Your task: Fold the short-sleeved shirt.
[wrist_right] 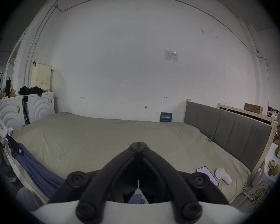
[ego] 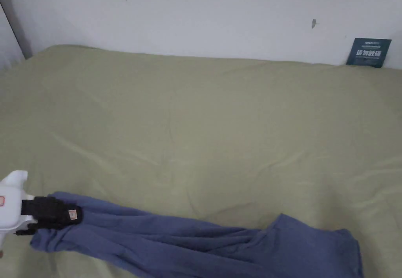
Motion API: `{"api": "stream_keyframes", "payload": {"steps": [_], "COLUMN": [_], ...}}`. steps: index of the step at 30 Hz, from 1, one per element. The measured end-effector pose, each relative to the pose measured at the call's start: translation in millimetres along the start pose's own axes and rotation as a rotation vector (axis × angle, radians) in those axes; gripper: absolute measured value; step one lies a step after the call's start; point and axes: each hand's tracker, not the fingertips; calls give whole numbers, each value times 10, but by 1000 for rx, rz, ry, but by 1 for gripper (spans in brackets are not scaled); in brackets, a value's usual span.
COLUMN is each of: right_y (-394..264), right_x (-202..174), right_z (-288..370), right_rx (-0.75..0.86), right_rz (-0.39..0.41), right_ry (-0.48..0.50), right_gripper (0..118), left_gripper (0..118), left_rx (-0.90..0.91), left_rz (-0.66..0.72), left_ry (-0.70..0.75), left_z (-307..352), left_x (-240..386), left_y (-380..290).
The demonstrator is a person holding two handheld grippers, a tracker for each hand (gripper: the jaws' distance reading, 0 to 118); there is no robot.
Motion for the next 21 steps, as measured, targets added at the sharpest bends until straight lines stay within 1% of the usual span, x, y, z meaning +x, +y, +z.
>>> {"api": "stream_keyframes", "payload": {"steps": [3, 5, 7, 9, 11, 12, 14, 15, 16, 17, 18, 19, 20, 21], "right_y": [-17, -34, -45, -67, -86, -101, -140, -161, -175, -188, -196, -201, -203, -202], "right_x": [38, 61, 83, 108, 146, 163, 203, 242, 273, 304, 335, 365, 397, 432], "right_z": [41, 75, 105, 141, 164, 173, 188, 193, 204, 214, 219, 223, 229, 238], "right_rx": [2, 3, -1, 0, -3, -7, -13, -19, -25, -28, -33, -38, -40, -44], "right_rz": [-14, -18, -21, -22, -23, -23, -31, -46, -57, -60, -62, -67, -75, -84], "right_ry": [0, 3, 5, 3, 3, -1, -18, -20, -25, -29, -40, -50, -54, -56], "right_gripper": [1, 1, 1, 1, 1, 1, 1, 1, 1, 1, 1, 1, 1, 1], "left_gripper": [4, 4, 4, 4, 4, 4, 4, 5, 16, 49, 109, 117, 109, 107], "left_rx": [-33, -52, -90, -134, -163, -187, -221, -240, -249, -261, -303, -352, -380, -353], "left_rz": [-106, -200, -249, -295, -374, -397, -397, -420, -433, -444, -478, -498, -496, -458], "left_ry": [29, 76, 95, 100, 148, 143, 166, 178, 184, 186, 159, 120, 44, 48], "left_z": [-79, -179, -314, -520, -768, -942, -1281, -1455, -1617, -1763, -1918, -2065, -2099, -2134], "left_x": [502, 904, 1217, 1522, 1778, 1889, 2013, 2090, 2151, 2209, 2246, 2249, 2253, 2291], "left_y": [-11, -49, -112, -175, -267, -308, -380, -444, -509, -594, -668, -726, -808, -802]}}
